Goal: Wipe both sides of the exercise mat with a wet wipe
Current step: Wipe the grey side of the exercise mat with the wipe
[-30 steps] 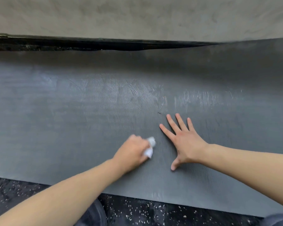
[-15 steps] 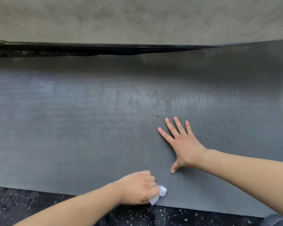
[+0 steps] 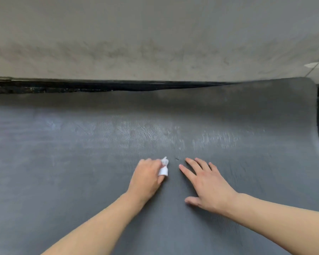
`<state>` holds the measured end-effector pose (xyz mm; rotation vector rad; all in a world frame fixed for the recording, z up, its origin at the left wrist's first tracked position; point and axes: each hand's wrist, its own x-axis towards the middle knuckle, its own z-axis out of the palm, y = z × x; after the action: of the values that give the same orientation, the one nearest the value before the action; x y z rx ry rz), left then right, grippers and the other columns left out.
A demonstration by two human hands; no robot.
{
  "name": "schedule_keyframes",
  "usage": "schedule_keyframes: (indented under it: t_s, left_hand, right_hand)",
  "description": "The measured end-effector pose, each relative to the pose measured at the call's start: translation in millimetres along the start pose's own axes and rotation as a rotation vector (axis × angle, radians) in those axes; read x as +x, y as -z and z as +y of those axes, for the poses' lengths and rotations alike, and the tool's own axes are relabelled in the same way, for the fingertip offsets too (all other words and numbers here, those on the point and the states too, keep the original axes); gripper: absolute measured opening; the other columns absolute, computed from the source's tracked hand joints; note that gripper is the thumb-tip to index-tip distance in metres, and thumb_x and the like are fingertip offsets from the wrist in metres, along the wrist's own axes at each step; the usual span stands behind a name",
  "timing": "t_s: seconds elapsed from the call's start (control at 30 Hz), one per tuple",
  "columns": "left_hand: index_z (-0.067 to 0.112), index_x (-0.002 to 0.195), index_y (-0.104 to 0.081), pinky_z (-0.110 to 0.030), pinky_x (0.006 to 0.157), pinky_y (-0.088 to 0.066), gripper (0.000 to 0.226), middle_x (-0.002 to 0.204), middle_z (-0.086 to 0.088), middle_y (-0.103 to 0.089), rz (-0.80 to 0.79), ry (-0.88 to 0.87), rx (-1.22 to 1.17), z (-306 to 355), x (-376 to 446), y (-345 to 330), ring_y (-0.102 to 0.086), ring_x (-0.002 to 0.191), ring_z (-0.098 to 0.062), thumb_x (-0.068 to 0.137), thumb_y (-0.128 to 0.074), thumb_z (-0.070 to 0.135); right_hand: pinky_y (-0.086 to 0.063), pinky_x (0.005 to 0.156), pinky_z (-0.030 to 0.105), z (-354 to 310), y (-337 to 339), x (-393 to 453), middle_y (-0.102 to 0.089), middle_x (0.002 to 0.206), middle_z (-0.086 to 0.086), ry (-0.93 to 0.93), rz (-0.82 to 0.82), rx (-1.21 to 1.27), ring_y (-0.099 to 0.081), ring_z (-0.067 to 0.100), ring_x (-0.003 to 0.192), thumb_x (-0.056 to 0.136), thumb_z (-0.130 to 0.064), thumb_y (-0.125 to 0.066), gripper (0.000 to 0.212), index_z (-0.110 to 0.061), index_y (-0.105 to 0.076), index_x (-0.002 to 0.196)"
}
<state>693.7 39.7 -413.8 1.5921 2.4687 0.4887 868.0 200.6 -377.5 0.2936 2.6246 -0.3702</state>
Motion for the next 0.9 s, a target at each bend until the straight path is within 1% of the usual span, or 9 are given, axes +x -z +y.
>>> schedule_keyframes:
  t_s: [0.07, 0.17, 0.2, 0.33, 0.37, 0.53, 0.67, 0.8, 0.9]
  left_hand:
    - [0.019, 0.092, -0.061, -0.039, 0.065, -0.045, 0.011, 0.073, -0.004, -0.064, -0.028, 0.049, -0.064, 9, 18, 0, -0.059, 0.068, -0.03, 0.084, -0.067, 0.024]
    - [0.017, 0.095, -0.056, -0.037, 0.065, -0.039, 0.012, 0.077, -0.004, -0.063, -0.226, -0.487, 0.046, 18, 34, -10, -0.054, 0.072, -0.027, 0.091, -0.059, 0.028]
    - [0.017, 0.092, -0.055, -0.038, 0.066, -0.037, 0.014, 0.078, -0.004, -0.063, -0.239, -0.532, 0.093, 7, 53, -9, -0.054, 0.074, -0.027, 0.093, -0.058, 0.03]
    - [0.016, 0.1, -0.064, -0.04, 0.074, -0.043, 0.019, 0.088, -0.012, -0.069, -0.01, 0.165, 0.077, -35, 134, 9, -0.062, 0.085, -0.038, 0.093, -0.06, 0.034]
    - [0.016, 0.103, -0.064, -0.04, 0.075, -0.043, 0.02, 0.09, -0.013, -0.07, 0.011, 0.237, 0.074, -35, 146, 11, -0.062, 0.087, -0.038, 0.093, -0.061, 0.033]
    - [0.016, 0.099, -0.061, -0.039, 0.074, -0.038, 0.016, 0.089, -0.011, -0.069, -0.204, -0.165, 0.113, -9, 189, 10, -0.062, 0.086, -0.034, 0.089, -0.063, 0.029]
    - [0.009, 0.1, -0.063, -0.04, 0.071, -0.043, 0.018, 0.089, -0.018, -0.071, 0.101, 0.202, 0.053, -41, 219, 18, -0.065, 0.084, -0.041, 0.095, -0.058, 0.026]
    - [0.01, 0.102, -0.062, -0.037, 0.067, -0.038, 0.02, 0.09, -0.015, -0.07, -0.031, 0.063, 0.043, -40, 221, 13, -0.063, 0.085, -0.039, 0.096, -0.058, 0.029]
    - [0.012, 0.098, -0.062, -0.032, 0.063, -0.031, 0.022, 0.088, -0.011, -0.07, 0.027, 0.066, -0.004, -49, 230, 17, -0.062, 0.082, -0.036, 0.097, -0.058, 0.033]
  right_hand:
    - [-0.02, 0.128, 0.053, 10, 20, 15, -0.009, 0.175, 0.012, -0.016, 0.097, 0.021, -0.014, 0.036, 0.159, 0.092, -0.069, -0.059, 0.099, -0.028, -0.012, 0.168]
    - [-0.012, 0.13, 0.051, 36, 52, 50, -0.001, 0.176, 0.011, -0.072, 0.1, 0.008, -0.005, 0.034, 0.161, 0.096, -0.066, -0.056, 0.093, -0.028, -0.011, 0.168]
    - [-0.014, 0.13, 0.05, 47, 63, 63, 0.0, 0.176, 0.01, -0.087, 0.099, 0.012, -0.005, 0.034, 0.161, 0.097, -0.066, -0.056, 0.093, -0.028, -0.012, 0.168]
    - [-0.018, 0.129, 0.049, 95, 109, 113, -0.008, 0.175, 0.012, -0.118, 0.167, -0.02, -0.011, 0.035, 0.16, 0.097, -0.065, -0.059, 0.089, -0.023, -0.022, 0.166]
    - [-0.018, 0.129, 0.049, 106, 119, 125, -0.011, 0.175, 0.013, -0.124, 0.186, -0.028, -0.013, 0.035, 0.16, 0.097, -0.064, -0.059, 0.088, -0.022, -0.024, 0.166]
    - [-0.039, 0.112, 0.044, 132, 148, 160, -0.037, 0.157, 0.011, -0.098, 0.316, -0.155, -0.037, 0.033, 0.142, 0.1, -0.062, -0.055, 0.08, -0.017, -0.034, 0.162]
    - [-0.041, 0.108, 0.046, 137, 141, 170, -0.044, 0.15, 0.014, -0.008, 0.397, -0.346, -0.044, 0.035, 0.132, 0.101, -0.054, -0.055, 0.07, -0.006, -0.047, 0.152]
    - [-0.041, 0.108, 0.047, 144, 133, 180, -0.045, 0.147, 0.017, 0.006, 0.408, -0.393, -0.045, 0.037, 0.129, 0.099, -0.052, -0.057, 0.063, -0.004, -0.058, 0.14]
    - [-0.043, 0.104, 0.048, 138, 127, 185, -0.046, 0.143, 0.017, -0.056, 0.385, -0.316, -0.046, 0.037, 0.125, 0.102, -0.054, -0.05, 0.058, -0.007, -0.06, 0.134]
